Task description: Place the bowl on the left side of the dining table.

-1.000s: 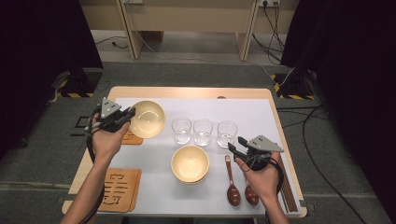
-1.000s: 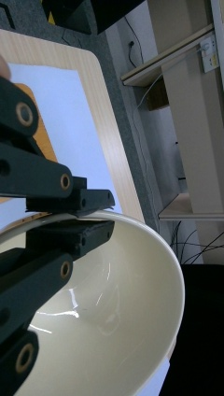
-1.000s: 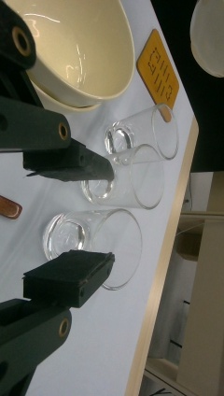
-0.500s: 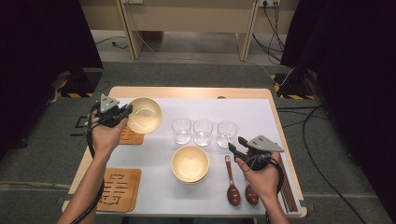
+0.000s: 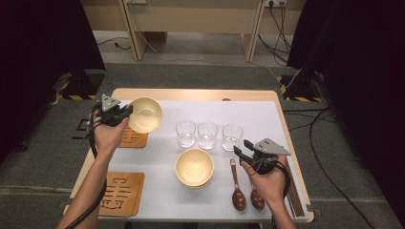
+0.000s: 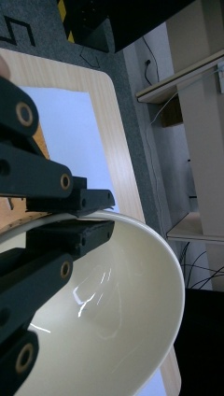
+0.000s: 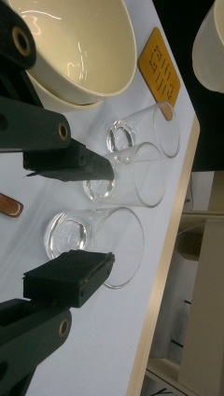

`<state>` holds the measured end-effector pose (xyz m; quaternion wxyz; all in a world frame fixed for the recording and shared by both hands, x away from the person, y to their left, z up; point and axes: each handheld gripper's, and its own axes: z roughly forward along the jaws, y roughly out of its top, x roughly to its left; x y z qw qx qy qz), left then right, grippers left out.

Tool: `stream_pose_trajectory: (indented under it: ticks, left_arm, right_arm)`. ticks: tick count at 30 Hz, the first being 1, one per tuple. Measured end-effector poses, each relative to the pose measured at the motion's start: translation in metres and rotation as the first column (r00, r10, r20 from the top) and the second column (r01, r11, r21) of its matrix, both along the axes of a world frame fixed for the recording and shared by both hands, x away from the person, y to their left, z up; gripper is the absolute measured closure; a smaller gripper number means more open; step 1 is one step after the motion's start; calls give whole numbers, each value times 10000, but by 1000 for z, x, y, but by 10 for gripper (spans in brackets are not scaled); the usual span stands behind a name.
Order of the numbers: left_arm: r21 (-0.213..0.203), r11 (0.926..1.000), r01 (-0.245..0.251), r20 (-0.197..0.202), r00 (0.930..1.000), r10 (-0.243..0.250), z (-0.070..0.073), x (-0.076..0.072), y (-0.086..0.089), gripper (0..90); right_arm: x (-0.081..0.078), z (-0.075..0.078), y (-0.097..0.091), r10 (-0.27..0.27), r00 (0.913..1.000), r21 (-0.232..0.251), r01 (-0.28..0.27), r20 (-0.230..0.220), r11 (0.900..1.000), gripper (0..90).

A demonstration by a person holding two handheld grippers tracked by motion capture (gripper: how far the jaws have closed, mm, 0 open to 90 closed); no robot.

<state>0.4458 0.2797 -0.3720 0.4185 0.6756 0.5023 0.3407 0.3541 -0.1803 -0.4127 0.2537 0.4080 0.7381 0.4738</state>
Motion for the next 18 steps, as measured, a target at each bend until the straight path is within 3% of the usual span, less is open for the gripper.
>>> stream_pose_trajectory:
  ticks: [18]
  left_arm:
    - [33,9975,-701,-302,9971,701,-7,21,18,830]
  right_arm:
    - [0,0,0,-5,10000,29,5,8,10000,535]
